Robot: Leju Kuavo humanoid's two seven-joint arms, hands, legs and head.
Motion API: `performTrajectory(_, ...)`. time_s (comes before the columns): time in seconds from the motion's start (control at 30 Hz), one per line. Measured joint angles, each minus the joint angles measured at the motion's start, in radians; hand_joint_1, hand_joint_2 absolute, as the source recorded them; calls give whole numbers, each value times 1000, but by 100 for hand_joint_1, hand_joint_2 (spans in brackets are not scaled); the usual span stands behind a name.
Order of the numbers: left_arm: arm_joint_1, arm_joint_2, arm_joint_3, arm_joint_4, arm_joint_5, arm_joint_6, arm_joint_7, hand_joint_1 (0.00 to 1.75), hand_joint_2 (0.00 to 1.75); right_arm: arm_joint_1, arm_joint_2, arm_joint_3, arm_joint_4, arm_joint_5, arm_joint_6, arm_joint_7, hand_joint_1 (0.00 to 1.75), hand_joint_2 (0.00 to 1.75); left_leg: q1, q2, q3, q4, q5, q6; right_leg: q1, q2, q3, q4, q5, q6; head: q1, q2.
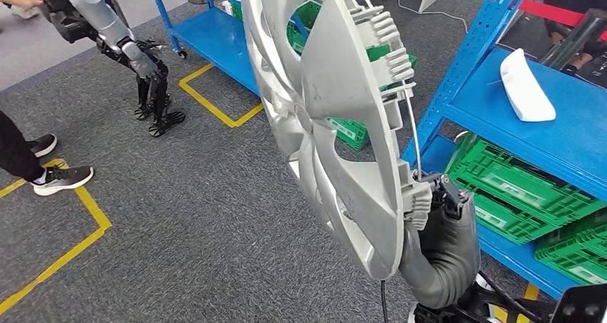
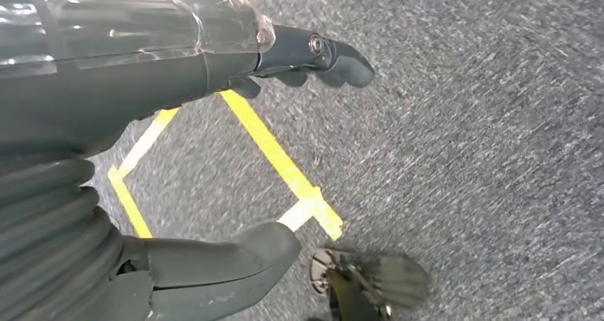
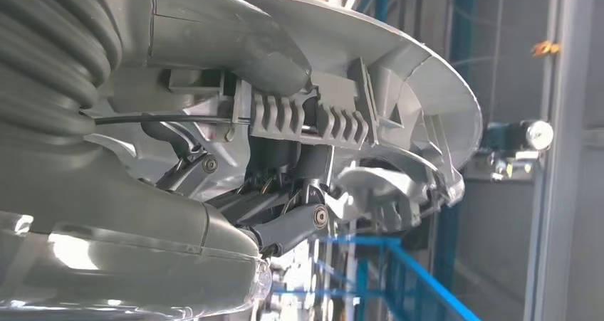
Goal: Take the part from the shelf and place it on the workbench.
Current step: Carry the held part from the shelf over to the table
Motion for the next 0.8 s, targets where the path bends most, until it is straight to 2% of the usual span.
performTrajectory(0.07,-1,-1,0,0,0,0,0,0,175,0,0,0,-1,-1,1,0,175,175,12,11,-57,118,-49,-12,0,-29,0,1,-2,1,-7,0)
performTrajectory(0.1,0,-1,0,0,-1,0,-1,0,175,0,0,0,-1,-2,2,0,175,175,17,11,-68,141,-50,-17,-1,-42,1,2,-4,2,-9,0)
performTrajectory(0.13,1,-1,0,0,-1,0,-2,0,175,0,0,0,-1,-2,3,0,175,175,21,14,-61,128,-34,-21,-2,-55,1,3,-6,5,-12,0)
performTrajectory(0.17,2,-1,0,0,-1,0,-3,0,175,-1,0,0,-1,-2,4,0,175,175,23,22,-32,78,-5,-24,-4,-67,3,5,-8,9,-13,0)
performTrajectory(0.2,2,-1,0,0,-2,0,-5,0,175,-2,0,0,-1,-2,5,0,175,175,24,44,7,8,24,-26,-5,-77,5,8,-12,15,-15,0)
performTrajectory(0.27,0,-3,0,0,-2,0,-10,0,175,-5,0,0,-2,-1,8,1,175,175,19,84,65,-95,55,-18,-3,-93,8,14,-20,29,-17,0)
performTrajectory(0.3,0,-4,0,0,-3,0,-11,0,175,-7,0,0,-2,0,9,1,175,175,16,93,74,-113,56,-12,-2,-100,10,15,-23,36,-17,0)
performTrajectory(0.37,0,-6,0,0,-3,0,-13,0,175,-11,-1,0,-3,1,12,2,175,175,11,74,70,-115,57,3,-3,-115,14,11,-24,47,-15,0)
performTrajectory(0.4,0,-6,0,0,-4,0,-14,0,175,-12,-1,0,-3,2,13,4,175,175,12,63,70,-117,59,10,-6,-114,16,13,-29,53,-13,0)
performTrajectory(0.47,-1,-7,0,0,-5,0,-15,0,175,-12,-3,0,-5,5,14,7,175,175,15,39,71,-121,65,23,-9,-77,-1,64,-70,59,-6,0)
performTrajectory(0.53,-2,-10,0,0,-7,0,-16,0,175,-11,-5,0,-6,6,14,9,175,175,12,14,70,-122,68,31,-9,-30,-58,194,-140,57,8,0)
performTrajectory(0.57,-1,-12,0,0,-7,0,-16,0,175,-11,-6,0,-6,6,14,9,175,175,8,0,70,-122,68,34,-8,-21,-88,258,-164,55,15,0)
performTrajectory(0.6,-1,-13,0,0,-8,0,-16,0,175,-10,-7,0,-6,7,14,9,175,175,4,-15,70,-122,69,36,-6,-17,-108,296,-170,51,19,0)
performTrajectory(0.63,0,-14,0,0,-8,0,-16,0,175,-10,-7,0,-6,7,14,9,175,175,0,-30,71,-122,69,38,-3,-14,-112,297,-155,45,21,0)
performTrajectory(0.67,1,-14,0,0,-9,0,-15,0,175,-10,-8,0,-7,7,14,9,175,175,-4,-46,73,-122,70,39,1,-9,-98,258,-122,37,23,0)
performTrajectory(0.7,1,-15,0,0,-9,0,-14,0,175,-10,-8,0,-7,7,14,9,175,175,-6,-60,75,-121,70,39,6,2,-73,196,-81,28,24,0)
performTrajectory(0.73,1,-17,0,0,-10,0,-12,0,175,-10,-8,-1,-7,7,14,9,175,175,-8,-73,75,-122,71,39,9,23,-46,130,-50,16,24,0)
performTrajectory(0.77,0,-19,0,0,-11,0,-10,0,175,-10,-9,-1,-8,8,14,9,175,175,-8,-85,74,-120,73,38,12,43,-25,75,-28,8,22,0)
performTrajectory(0.8,-1,-21,0,0,-11,0,-10,0,175,-10,-9,-2,-9,8,15,9,175,175,-7,-94,70,-120,75,34,14,57,-12,44,-20,3,22,0)
